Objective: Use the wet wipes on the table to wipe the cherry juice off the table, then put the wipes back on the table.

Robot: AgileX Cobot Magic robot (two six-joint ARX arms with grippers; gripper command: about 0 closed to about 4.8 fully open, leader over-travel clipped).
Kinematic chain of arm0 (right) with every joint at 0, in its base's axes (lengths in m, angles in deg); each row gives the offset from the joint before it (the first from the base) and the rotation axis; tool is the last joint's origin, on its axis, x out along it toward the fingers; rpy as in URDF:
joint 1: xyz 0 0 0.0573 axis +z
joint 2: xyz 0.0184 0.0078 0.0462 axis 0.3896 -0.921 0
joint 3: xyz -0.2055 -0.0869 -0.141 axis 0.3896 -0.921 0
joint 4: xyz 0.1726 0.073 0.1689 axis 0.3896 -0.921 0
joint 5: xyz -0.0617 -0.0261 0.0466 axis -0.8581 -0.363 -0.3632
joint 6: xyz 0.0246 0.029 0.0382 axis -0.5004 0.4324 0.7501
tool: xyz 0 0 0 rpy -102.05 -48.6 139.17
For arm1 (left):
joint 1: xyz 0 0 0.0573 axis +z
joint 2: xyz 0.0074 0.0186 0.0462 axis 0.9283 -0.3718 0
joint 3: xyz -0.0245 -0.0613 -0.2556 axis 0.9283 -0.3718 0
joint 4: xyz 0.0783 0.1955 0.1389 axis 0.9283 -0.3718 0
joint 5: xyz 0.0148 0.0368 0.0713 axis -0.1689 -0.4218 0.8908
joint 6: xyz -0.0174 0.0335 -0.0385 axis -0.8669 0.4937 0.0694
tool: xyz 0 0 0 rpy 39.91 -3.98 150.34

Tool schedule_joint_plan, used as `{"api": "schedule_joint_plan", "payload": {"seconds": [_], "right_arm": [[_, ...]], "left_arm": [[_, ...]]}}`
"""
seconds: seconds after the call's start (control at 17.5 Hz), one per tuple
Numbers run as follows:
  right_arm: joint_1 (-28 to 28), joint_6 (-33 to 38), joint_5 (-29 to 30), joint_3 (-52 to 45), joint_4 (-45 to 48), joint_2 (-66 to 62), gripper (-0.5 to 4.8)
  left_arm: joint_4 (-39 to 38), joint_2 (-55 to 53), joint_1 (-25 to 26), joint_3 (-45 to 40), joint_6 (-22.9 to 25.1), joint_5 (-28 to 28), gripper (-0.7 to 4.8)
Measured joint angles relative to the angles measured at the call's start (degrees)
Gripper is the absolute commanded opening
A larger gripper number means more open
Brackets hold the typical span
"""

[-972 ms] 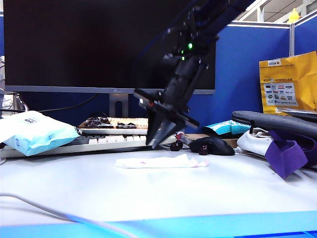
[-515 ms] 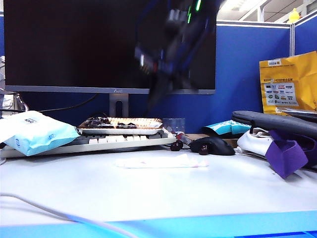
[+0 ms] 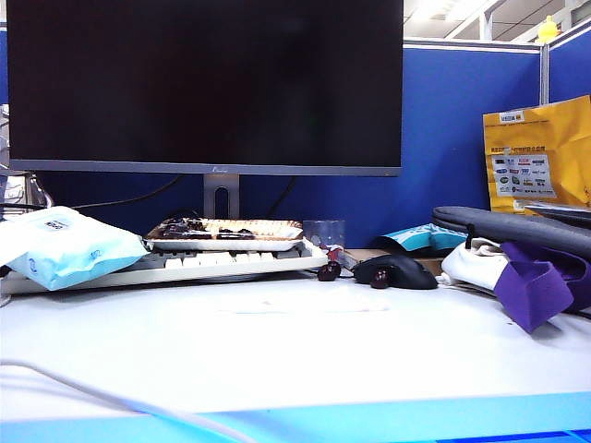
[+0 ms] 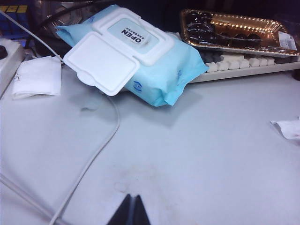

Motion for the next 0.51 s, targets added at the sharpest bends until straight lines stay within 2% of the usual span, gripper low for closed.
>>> {"api": "schedule_joint_plan", "payload": {"seconds": [0.51], "right_arm": [[0.02, -0.13, -11.39, 0.04, 1.88, 28.26, -0.05]], "left_arm": [[0.00, 0.00, 0.00, 0.00, 0.00, 0.00, -0.04]]}}
